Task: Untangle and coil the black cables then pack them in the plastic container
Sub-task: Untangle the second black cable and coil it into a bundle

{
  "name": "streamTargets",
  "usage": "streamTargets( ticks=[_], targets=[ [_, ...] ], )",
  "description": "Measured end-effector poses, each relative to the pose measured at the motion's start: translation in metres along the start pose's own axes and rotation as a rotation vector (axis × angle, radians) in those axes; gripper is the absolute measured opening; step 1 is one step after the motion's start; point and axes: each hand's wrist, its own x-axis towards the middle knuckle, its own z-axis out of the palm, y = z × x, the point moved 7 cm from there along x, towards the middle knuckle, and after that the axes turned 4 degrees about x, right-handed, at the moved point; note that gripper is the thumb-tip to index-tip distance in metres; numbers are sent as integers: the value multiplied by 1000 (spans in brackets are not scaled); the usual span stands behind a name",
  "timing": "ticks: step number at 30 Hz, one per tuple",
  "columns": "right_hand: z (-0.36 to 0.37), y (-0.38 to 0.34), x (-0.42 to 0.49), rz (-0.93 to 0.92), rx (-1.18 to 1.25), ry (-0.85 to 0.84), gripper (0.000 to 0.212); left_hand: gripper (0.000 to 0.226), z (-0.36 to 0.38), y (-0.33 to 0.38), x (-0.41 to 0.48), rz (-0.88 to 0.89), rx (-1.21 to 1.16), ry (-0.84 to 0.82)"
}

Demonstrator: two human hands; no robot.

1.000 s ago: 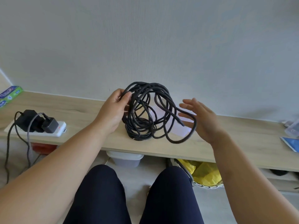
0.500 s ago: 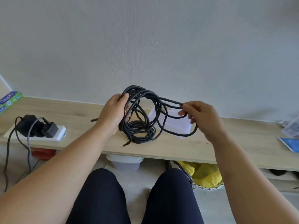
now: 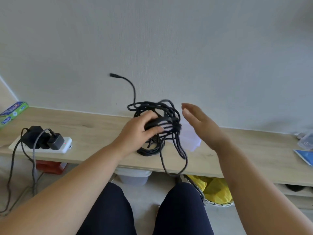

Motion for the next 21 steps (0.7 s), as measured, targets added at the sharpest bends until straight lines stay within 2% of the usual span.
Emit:
streamTargets(
  ticks=[2,6,9,14,16,18,21],
  targets=[
    [6,1,8,45,138,4,56,16,11,13,-3,151,49,-59],
    [4,-1,14,112,256,-39,44,16,31,30,-12,447,251,-123],
    [7,-4,15,94,216,-100,37,17,42,26,-15,510,373,-161],
    [-3,11,29,189,191,118,57,26,49,36,-18,621,453,-161],
    [1,14,31,241,286,73,58,25,52,40,-19,657,485,-183],
    [6,11,32,197,238,14,39,24,54,40,-18,686,527,-192],
    [3,4,32,137,240,55,13,27,52,38,-18,702,556,-187]
  ],
)
